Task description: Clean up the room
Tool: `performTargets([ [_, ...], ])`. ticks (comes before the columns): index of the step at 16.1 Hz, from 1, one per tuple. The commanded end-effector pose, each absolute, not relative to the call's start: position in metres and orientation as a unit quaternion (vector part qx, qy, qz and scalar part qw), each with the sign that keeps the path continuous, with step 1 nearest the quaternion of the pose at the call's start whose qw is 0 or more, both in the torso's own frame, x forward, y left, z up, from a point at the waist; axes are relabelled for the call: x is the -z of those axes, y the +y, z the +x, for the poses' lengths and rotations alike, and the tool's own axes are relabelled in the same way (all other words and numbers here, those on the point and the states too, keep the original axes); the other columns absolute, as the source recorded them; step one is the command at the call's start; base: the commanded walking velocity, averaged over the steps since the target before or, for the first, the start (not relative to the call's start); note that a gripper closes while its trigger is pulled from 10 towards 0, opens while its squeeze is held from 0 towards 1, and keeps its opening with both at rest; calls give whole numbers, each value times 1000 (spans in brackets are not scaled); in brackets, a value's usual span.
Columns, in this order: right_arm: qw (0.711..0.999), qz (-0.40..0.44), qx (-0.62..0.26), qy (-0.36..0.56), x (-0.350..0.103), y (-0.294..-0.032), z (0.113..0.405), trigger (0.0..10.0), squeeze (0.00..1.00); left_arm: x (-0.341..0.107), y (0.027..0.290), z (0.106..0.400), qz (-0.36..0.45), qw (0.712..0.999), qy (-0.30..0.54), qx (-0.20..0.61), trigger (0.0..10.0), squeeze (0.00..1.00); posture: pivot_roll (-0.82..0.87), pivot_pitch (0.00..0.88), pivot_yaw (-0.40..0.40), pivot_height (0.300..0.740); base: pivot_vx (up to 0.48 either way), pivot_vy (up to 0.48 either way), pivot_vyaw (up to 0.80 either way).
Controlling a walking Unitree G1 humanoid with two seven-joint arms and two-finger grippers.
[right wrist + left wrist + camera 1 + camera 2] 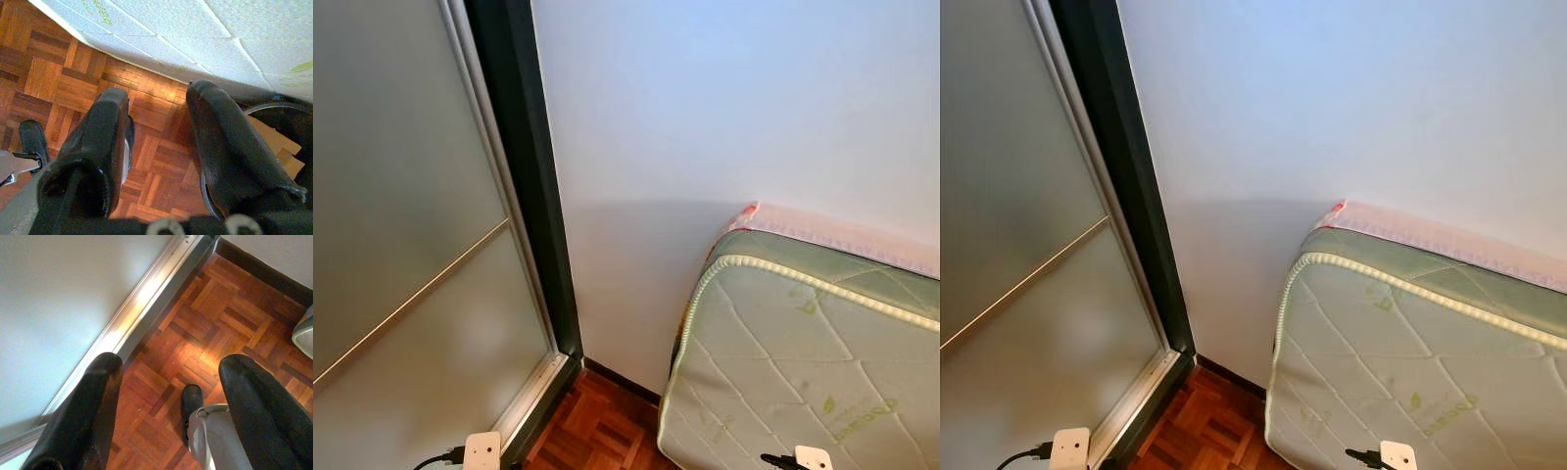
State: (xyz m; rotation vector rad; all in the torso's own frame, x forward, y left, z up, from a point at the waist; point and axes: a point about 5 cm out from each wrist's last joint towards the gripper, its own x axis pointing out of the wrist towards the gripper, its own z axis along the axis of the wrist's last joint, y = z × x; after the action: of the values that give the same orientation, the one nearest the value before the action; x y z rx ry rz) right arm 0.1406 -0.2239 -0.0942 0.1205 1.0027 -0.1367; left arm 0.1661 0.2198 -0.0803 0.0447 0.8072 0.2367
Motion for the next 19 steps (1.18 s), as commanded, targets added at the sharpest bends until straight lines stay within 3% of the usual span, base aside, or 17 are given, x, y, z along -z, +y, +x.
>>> performTargets([
  [1, 891, 86, 2, 446, 82, -187, 187, 10000, 0, 84, 242, 155, -19, 884, 453, -113, 10000, 0, 118, 0, -88, 740, 0, 0, 0],
  [10, 887, 96, 20, 451, 83, -191, 183, 10000, 0, 88, 249, 141, -23, 871, 475, -122, 10000, 0, 99, 0, -70, 740, 0, 0, 0],
  [19, 891, 85, 13, 446, 80, -192, 189, 10000, 0, 86, 252, 145, -9, 873, 473, -117, 10000, 0, 98, 0, -74, 740, 0, 0, 0],
])
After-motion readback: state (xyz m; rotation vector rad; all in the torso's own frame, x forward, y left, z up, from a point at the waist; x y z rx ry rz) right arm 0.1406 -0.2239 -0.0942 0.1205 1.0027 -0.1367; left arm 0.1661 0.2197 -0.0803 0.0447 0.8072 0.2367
